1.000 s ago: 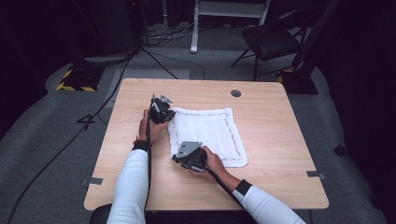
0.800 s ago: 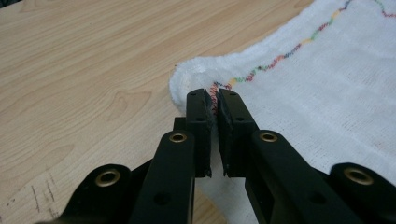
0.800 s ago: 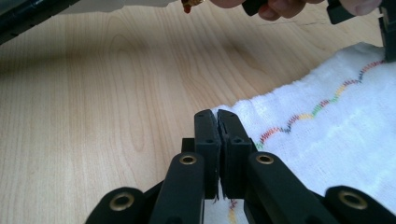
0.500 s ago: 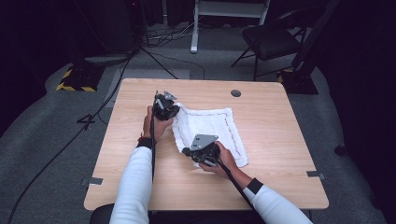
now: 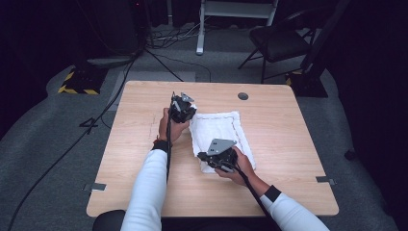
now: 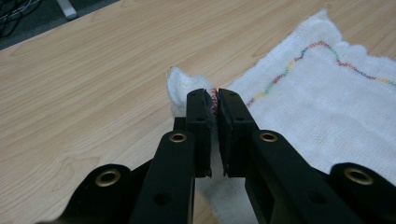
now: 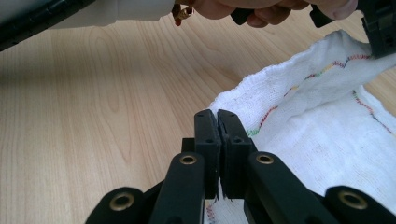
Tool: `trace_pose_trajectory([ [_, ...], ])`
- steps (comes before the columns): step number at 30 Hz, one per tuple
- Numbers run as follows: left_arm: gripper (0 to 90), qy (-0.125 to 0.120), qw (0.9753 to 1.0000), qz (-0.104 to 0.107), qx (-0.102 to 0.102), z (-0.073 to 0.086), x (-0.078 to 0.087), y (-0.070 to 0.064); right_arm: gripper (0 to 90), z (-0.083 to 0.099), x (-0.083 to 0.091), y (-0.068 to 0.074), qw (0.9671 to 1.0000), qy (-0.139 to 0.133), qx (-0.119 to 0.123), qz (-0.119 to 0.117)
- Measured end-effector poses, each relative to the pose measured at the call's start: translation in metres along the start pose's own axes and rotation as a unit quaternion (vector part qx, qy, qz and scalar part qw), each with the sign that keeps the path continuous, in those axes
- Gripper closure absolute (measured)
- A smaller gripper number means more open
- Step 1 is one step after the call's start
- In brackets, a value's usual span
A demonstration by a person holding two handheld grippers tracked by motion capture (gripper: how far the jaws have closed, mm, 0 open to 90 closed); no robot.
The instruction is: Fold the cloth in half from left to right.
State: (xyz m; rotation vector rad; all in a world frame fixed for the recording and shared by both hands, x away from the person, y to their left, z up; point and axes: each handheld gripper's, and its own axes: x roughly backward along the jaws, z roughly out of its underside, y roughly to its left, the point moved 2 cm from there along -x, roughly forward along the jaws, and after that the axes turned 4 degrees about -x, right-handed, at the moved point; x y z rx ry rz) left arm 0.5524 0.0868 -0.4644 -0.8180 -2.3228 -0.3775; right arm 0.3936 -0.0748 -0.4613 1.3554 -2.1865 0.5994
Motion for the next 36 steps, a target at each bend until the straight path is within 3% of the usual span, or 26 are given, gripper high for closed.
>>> trace_pose_trajectory([
  [15,83.8,-0.010,0.9998,0.010,-0.014,-0.018,-0.011,-0.022,87.6,0.020,0.033,-0.015,0.9997,0.001,-0.014,0.021],
  [36,83.8,-0.015,0.9987,0.033,-0.034,-0.038,-0.026,-0.050,87.6,0.041,0.066,-0.024,0.9990,-0.006,-0.027,0.035],
])
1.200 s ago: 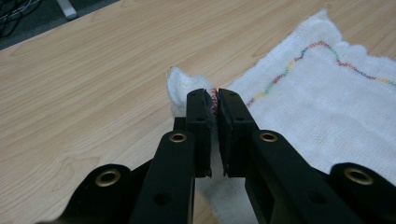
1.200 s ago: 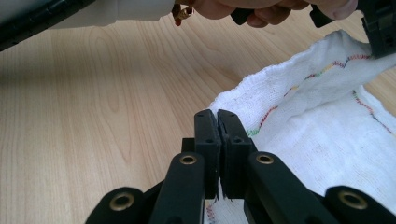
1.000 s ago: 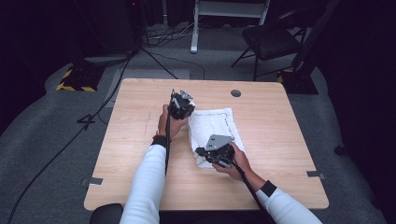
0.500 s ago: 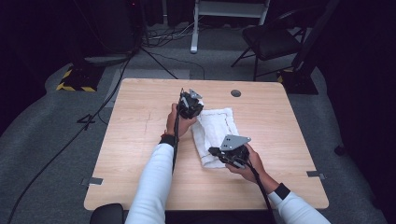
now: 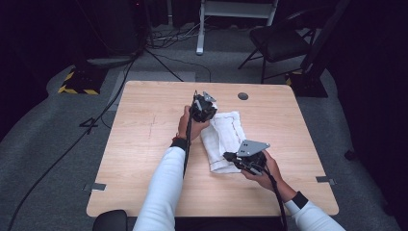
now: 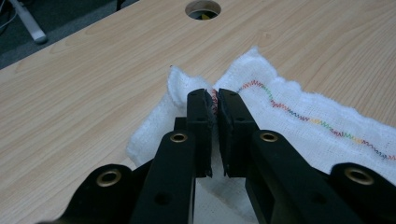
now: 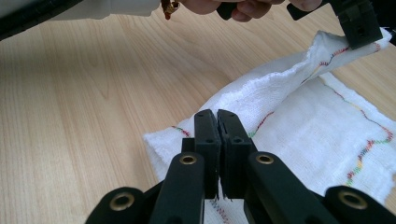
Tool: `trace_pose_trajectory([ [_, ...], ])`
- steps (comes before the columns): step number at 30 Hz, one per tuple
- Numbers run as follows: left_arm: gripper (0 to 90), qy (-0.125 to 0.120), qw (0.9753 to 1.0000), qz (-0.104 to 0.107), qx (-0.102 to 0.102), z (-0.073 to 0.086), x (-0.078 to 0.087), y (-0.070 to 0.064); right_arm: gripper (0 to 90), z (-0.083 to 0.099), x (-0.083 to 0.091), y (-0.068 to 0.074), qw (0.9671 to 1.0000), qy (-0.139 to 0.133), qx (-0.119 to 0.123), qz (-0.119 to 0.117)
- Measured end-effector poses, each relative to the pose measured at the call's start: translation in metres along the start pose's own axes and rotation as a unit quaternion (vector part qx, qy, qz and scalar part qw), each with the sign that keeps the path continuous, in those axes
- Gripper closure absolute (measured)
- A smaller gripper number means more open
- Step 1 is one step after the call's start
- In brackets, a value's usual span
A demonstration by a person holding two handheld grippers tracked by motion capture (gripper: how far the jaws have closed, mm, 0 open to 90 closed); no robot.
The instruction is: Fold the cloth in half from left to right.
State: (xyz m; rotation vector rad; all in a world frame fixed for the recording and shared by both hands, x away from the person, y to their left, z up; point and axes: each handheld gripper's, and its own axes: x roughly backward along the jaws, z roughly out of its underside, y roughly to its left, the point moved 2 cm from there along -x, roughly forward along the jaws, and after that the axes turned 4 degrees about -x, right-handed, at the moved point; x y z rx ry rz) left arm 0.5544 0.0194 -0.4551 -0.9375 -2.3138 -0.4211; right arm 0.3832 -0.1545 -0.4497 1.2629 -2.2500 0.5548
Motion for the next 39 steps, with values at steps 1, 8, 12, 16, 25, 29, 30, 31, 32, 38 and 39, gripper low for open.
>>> trace_pose_trajectory([
  [1,83.9,0.001,1.0000,-0.001,-0.005,-0.001,-0.001,-0.001,87.5,0.001,0.001,-0.001,1.0000,0.000,0.000,0.001],
  [8,83.9,0.006,0.9999,0.004,-0.014,-0.005,-0.009,-0.010,87.5,0.010,0.009,-0.006,1.0000,0.008,-0.003,0.005],
  [12,83.9,0.007,0.9998,0.005,-0.016,-0.007,-0.014,-0.013,87.6,0.015,0.015,-0.010,0.9999,0.008,-0.008,0.010],
  [16,83.9,0.011,0.9997,0.002,-0.019,-0.008,-0.018,-0.016,87.6,0.019,0.019,-0.013,0.9998,0.011,-0.010,0.014],
  [25,83.8,0.016,0.9995,0.003,-0.028,-0.013,-0.025,-0.024,87.6,0.027,0.027,-0.019,0.9995,0.014,-0.017,0.021],
  [29,83.8,0.019,0.9993,0.001,-0.032,-0.015,-0.028,-0.026,87.5,0.028,0.027,-0.021,0.9994,0.016,-0.020,0.022],
  [30,83.8,0.021,0.9992,0.001,-0.033,-0.016,-0.029,-0.027,87.5,0.029,0.027,-0.021,0.9994,0.017,-0.019,0.023],
  [31,83.8,0.020,0.9993,0.000,-0.032,-0.016,-0.030,-0.028,87.5,0.029,0.027,-0.020,0.9994,0.018,-0.019,0.024],
  [32,83.8,0.020,0.9992,0.000,-0.034,-0.017,-0.031,-0.028,87.5,0.029,0.027,-0.020,0.9993,0.019,-0.020,0.024],
  [38,83.8,0.021,0.9992,0.000,-0.034,-0.019,-0.037,-0.031,87.5,0.031,0.028,-0.023,0.9992,0.020,-0.021,0.027],
  [39,83.8,0.020,0.9992,0.002,-0.033,-0.020,-0.038,-0.032,87.5,0.031,0.029,-0.023,0.9992,0.022,-0.021,0.028],
])
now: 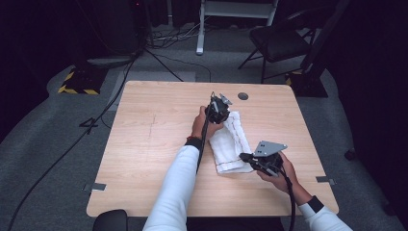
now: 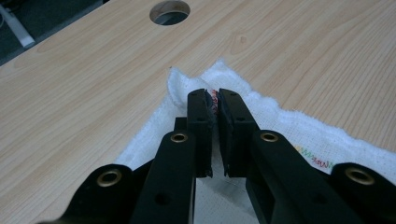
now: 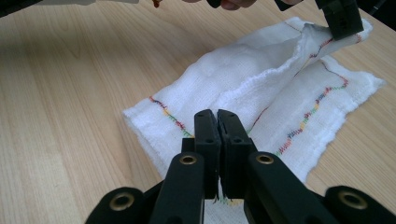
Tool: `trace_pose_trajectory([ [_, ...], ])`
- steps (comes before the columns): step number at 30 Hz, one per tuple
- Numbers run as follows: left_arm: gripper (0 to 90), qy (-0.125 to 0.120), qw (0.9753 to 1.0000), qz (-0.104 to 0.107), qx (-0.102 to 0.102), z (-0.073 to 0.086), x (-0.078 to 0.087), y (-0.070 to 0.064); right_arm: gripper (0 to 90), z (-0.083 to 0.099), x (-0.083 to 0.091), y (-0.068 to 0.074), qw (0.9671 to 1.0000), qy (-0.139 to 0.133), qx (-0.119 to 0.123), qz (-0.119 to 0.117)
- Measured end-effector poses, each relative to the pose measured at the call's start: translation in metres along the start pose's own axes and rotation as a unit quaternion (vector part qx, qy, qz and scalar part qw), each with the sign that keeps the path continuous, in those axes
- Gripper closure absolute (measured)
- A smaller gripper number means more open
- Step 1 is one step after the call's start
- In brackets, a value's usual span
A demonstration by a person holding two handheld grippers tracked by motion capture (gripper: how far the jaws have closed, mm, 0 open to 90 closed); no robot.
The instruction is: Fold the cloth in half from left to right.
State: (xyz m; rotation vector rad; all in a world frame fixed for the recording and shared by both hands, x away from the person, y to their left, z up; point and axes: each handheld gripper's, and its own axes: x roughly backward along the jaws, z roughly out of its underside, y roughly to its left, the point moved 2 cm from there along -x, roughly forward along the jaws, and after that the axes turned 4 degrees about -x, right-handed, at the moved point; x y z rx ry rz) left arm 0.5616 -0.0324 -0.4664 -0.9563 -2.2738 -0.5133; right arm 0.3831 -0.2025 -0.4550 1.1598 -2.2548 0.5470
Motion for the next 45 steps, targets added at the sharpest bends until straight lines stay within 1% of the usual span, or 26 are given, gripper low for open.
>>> trace_pose_trajectory([
  [4,83.7,0.003,1.0000,-0.001,-0.002,-0.003,-0.005,-0.004,87.5,0.005,0.002,-0.003,1.0000,0.006,-0.003,0.003],
  [5,83.6,0.003,1.0000,-0.002,-0.005,-0.004,-0.007,-0.004,87.5,0.007,0.002,-0.004,0.9999,0.008,-0.006,0.005],
  [9,83.3,0.008,1.0000,-0.003,-0.005,-0.005,-0.013,-0.007,87.3,0.010,0.002,-0.007,0.9998,0.012,-0.011,0.009],
  [12,82.9,0.010,0.9999,-0.003,-0.003,-0.005,-0.017,-0.009,87.3,0.013,0.001,-0.008,0.9997,0.018,-0.010,0.011],
  [14,83.0,0.014,0.9999,-0.002,-0.007,-0.007,-0.019,-0.011,87.3,0.014,0.000,-0.009,0.9997,0.020,-0.011,0.010],
  [16,82.9,0.011,0.9999,-0.004,-0.007,-0.008,-0.022,-0.012,87.2,0.014,0.000,-0.010,0.9997,0.021,-0.011,0.010],
  [19,81.4,0.006,1.0000,-0.006,-0.002,-0.011,-0.024,-0.014,87.1,0.014,0.000,-0.010,0.9996,0.024,-0.013,0.011],
  [23,80.0,0.004,1.0000,-0.004,-0.004,-0.016,-0.028,-0.016,86.5,0.016,0.000,-0.010,0.9994,0.030,-0.016,0.010],
  [24,77.6,0.002,1.0000,-0.006,0.000,-0.017,-0.028,-0.017,85.8,0.017,0.001,-0.010,0.9993,0.032,-0.015,0.011],
  [25,73.0,-0.001,0.9999,-0.013,0.006,-0.019,-0.027,-0.016,83.1,0.019,0.001,-0.011,0.9992,0.034,-0.017,0.012],
  [26,63.9,-0.006,0.9998,-0.018,0.010,-0.020,-0.026,-0.016,78.0,0.021,0.002,-0.012,0.9990,0.034,-0.022,0.019],
  [27,62.0,-0.010,0.9997,-0.015,0.014,-0.021,-0.023,-0.016,78.4,0.022,0.003,-0.013,0.9988,0.036,-0.024,0.024],
  [28,57.0,-0.011,0.9996,-0.018,0.016,-0.021,-0.022,-0.015,77.0,0.024,0.004,-0.013,0.9987,0.038,-0.025,0.025],
  [29,51.7,-0.013,0.9995,-0.024,0.017,-0.022,-0.019,-0.015,73.2,0.025,0.004,-0.014,0.9986,0.039,-0.022,0.026],
  [30,48.3,-0.017,0.9996,-0.018,0.016,-0.021,-0.015,-0.014,66.6,0.026,0.005,-0.013,0.9985,0.040,-0.024,0.028],
  [31,47.0,-0.017,0.9996,-0.019,0.015,-0.021,-0.012,-0.014,60.6,0.027,0.005,-0.014,0.9980,0.045,-0.026,0.035],
  [32,44.9,-0.014,0.9996,-0.025,0.009,-0.019,-0.008,-0.013,58.7,0.027,0.006,-0.014,0.9978,0.048,-0.027,0.036],
  [33,40.4,-0.012,0.9996,-0.024,0.005,-0.018,-0.005,-0.013,56.6,0.028,0.007,-0.015,0.9975,0.051,-0.032,0.037],
  [35,35.0,-0.007,0.9998,-0.018,-0.004,-0.014,0.004,-0.014,52.9,0.030,0.009,-0.018,0.9973,0.051,-0.036,0.038],
  [37,30.2,-0.004,0.9999,0.002,-0.012,-0.006,0.017,-0.016,49.6,0.031,0.011,-0.021,0.9971,0.047,-0.043,0.041],
  [38,27.2,0.001,0.9998,0.009,-0.017,-0.001,0.023,-0.017,48.1,0.032,0.012,-0.022,0.9969,0.045,-0.047,0.045],
  [40,25.0,0.007,0.9994,0.014,-0.032,0.008,0.033,-0.020,46.6,0.033,0.014,-0.026,0.9968,0.039,-0.052,0.046],
  [42,22.1,0.015,0.9987,0.025,-0.042,0.023,0.045,-0.025,45.4,0.033,0.015,-0.031,0.9965,0.034,-0.057,0.051],
  [43,20.7,0.021,0.9982,0.028,-0.048,0.029,0.051,-0.027,44.7,0.034,0.016,-0.033,0.9963,0.034,-0.057,0.055],
  [44,19.4,0.023,0.9977,0.032,-0.055,0.035,0.056,-0.030,44.1,0.034,0.016,-0.034,0.9958,0.035,-0.062,0.057],
  [45,19.3,0.025,0.9973,0.035,-0.060,0.039,0.060,-0.032,43.9,0.035,0.015,-0.036,0.9958,0.037,-0.062,0.057],
])
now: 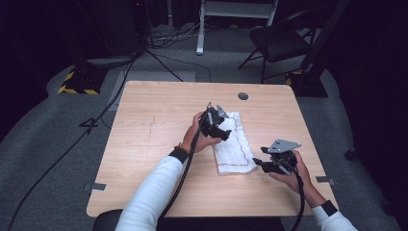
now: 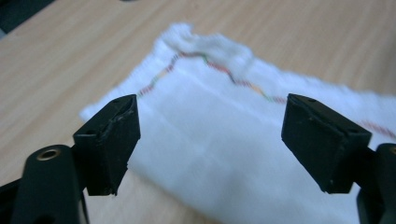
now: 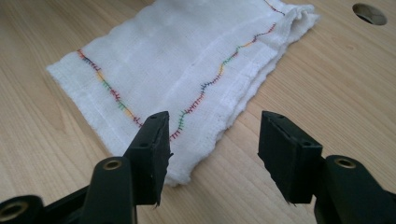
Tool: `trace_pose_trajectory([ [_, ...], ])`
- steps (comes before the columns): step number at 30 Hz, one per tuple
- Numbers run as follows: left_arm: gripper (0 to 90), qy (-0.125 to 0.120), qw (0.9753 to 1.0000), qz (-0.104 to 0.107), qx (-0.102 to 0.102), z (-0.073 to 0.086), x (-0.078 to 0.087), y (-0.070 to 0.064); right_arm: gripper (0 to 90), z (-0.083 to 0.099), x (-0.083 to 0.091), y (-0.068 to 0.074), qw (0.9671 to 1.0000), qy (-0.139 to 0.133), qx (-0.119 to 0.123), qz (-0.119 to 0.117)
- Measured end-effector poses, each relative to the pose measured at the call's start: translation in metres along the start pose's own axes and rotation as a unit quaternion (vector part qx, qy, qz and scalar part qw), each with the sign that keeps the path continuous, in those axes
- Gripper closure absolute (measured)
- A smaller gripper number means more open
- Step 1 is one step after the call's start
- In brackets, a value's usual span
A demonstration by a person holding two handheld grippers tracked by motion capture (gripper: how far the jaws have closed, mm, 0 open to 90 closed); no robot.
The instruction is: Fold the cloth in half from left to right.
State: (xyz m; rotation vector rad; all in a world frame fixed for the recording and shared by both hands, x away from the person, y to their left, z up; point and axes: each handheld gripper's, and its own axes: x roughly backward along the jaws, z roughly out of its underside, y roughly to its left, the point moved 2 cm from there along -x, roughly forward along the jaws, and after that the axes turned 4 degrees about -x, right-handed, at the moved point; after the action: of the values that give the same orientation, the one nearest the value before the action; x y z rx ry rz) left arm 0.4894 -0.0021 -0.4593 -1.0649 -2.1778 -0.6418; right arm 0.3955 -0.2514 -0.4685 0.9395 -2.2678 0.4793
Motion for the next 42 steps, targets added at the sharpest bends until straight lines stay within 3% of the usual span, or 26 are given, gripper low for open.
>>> trace_pose_trajectory([
  [4,18.8,0.002,0.9994,0.028,-0.019,0.021,0.015,-0.021,41.7,0.003,-0.003,-0.004,1.0000,0.005,0.003,-0.002],
  [6,18.8,0.009,0.9980,0.054,-0.031,0.031,0.017,-0.035,41.1,0.005,-0.006,-0.006,0.9999,0.010,0.003,-0.005],
  [11,19.2,0.032,0.9951,0.069,-0.064,0.050,0.016,-0.058,40.3,0.012,-0.013,-0.012,0.9998,0.020,-0.001,-0.009],
  [15,20.4,0.045,0.9933,0.077,-0.073,0.059,0.014,-0.064,38.7,0.019,-0.019,-0.015,0.9990,0.042,-0.002,-0.014],
  [17,20.9,0.048,0.9924,0.096,-0.060,0.062,0.013,-0.063,38.7,0.020,-0.021,-0.015,0.9988,0.046,-0.003,-0.020],
  [21,20.8,0.045,0.9922,0.109,-0.038,0.067,0.013,-0.058,38.2,0.021,-0.022,-0.012,0.9982,0.051,0.006,-0.030],
  [24,21.2,0.047,0.9914,0.118,-0.031,0.070,0.013,-0.056,38.8,0.022,-0.024,-0.009,0.9980,0.055,0.011,-0.031],
  [27,21.3,0.047,0.9906,0.126,-0.026,0.073,0.014,-0.054,38.0,0.023,-0.024,-0.008,0.9974,0.061,0.001,-0.039],
  [38,21.7,0.045,0.9910,0.123,-0.028,0.087,0.027,-0.048,38.6,0.021,-0.026,0.013,0.9958,0.061,0.019,-0.066],
  [42,30.4,0.035,0.9900,0.132,-0.033,0.091,0.031,-0.046,36.2,0.020,-0.027,0.019,0.9952,0.060,0.031,-0.070],
])
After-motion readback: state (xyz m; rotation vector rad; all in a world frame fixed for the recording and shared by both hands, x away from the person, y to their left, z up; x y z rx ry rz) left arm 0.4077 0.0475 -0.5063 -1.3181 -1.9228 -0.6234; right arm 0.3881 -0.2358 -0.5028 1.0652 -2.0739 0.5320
